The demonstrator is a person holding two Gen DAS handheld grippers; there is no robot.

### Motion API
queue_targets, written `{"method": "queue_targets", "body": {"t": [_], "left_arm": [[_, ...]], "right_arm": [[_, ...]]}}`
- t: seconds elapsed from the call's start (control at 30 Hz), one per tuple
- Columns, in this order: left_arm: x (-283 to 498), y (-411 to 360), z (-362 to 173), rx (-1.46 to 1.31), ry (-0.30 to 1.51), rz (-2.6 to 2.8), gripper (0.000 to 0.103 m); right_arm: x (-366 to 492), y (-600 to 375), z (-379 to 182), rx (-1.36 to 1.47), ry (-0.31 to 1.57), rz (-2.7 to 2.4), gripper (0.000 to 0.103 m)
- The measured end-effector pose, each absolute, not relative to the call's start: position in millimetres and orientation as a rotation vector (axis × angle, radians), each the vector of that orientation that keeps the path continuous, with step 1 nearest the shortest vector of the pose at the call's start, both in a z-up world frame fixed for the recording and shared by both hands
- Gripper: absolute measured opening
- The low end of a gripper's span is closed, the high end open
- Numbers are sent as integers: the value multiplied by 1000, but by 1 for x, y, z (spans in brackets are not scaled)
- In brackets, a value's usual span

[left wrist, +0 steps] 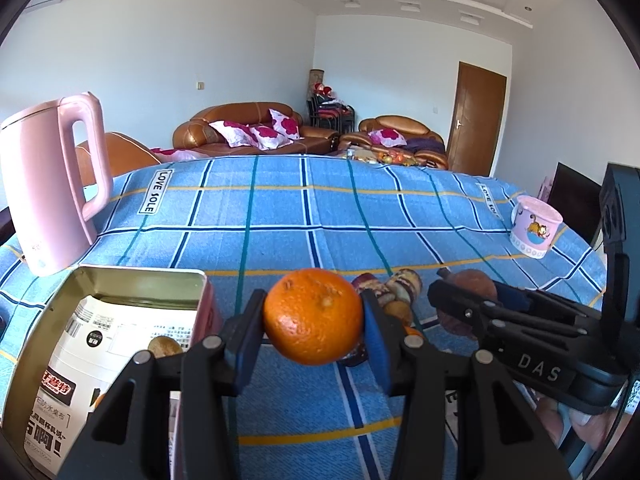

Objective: Organize fruits

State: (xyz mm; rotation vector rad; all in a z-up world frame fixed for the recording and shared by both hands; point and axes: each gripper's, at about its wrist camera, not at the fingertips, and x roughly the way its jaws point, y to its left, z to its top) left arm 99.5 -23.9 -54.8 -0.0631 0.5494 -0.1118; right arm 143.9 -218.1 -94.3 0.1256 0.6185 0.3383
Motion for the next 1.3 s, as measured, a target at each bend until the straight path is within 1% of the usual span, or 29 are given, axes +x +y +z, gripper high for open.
{"method": "queue_targets", "body": {"t": [0.73, 1.3], "left_arm": [[83, -24, -46, -45, 455, -86, 48], [70, -26, -41, -25, 380, -76, 48]], "right_arm": [[111, -216, -76, 75, 433, 336, 52], [95, -217, -71, 58, 354, 327, 52]]}}
